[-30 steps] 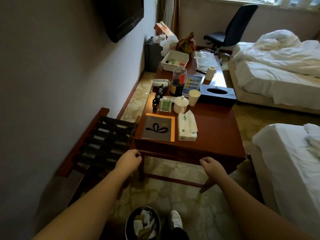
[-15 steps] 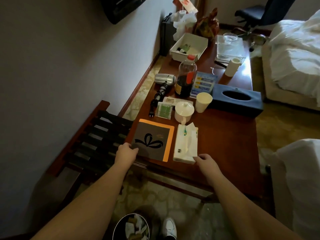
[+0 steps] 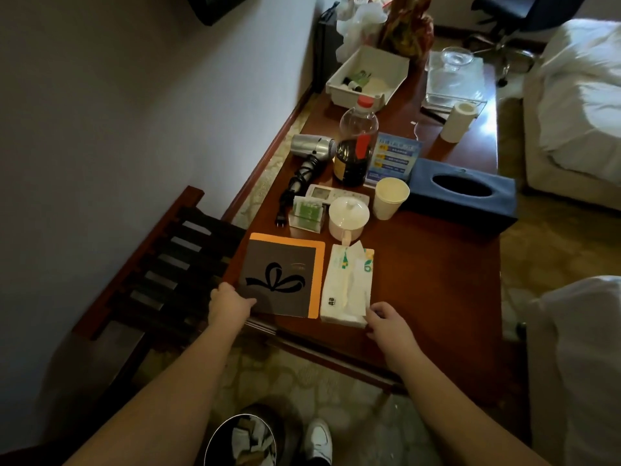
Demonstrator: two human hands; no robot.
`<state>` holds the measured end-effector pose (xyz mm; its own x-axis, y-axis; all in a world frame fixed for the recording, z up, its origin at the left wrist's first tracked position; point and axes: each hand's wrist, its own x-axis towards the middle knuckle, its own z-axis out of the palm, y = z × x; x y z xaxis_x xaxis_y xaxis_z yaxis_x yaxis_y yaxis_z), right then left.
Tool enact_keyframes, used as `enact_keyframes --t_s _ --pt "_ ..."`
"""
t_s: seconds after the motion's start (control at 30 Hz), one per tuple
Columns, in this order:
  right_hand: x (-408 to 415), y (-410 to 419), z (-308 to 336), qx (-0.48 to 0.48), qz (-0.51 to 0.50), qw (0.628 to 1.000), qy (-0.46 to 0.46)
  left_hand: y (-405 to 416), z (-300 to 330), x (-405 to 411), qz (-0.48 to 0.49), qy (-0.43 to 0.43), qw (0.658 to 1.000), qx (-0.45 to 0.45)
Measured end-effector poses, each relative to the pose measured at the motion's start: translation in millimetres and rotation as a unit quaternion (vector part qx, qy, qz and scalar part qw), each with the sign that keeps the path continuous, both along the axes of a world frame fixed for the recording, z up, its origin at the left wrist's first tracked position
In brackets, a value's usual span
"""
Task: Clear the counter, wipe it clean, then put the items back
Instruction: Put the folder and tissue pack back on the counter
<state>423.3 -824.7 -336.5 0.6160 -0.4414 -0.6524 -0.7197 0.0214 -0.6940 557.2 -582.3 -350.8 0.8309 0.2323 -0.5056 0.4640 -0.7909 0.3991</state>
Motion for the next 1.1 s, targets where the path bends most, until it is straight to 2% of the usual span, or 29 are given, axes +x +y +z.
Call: enact_keyframes --t_s 0.17,0.27,0.43,0.7,0.83,1.1 --pt "5 -2 -2 0.12 -0.092 0.988 -0.033 3 3 -14 0.043 0.005 0.996 -0.073" --pt "4 -1 -2 0.118 -0.072 0.99 -0.036 9 4 -25 0.101 0.019 0.981 -0.164" --pt "6 3 5 0.118 -0.051 0.991 -0.047 12 15 -47 0.204 0.019 0.927 -0.314" --pt "-5 35 50 0.254 -0.088 0.958 -0.096 68 53 -99 0.292 -0.011 0.854 -0.431" --pt "-9 67 83 0.331 -0.051 0.935 -0.118 110 86 -137 0.333 -0.051 0.82 -0.462" --pt "-30 172 136 0.318 0.102 0.93 -0.155 210 158 -245 0.381 -0.179 0.776 -0.469"
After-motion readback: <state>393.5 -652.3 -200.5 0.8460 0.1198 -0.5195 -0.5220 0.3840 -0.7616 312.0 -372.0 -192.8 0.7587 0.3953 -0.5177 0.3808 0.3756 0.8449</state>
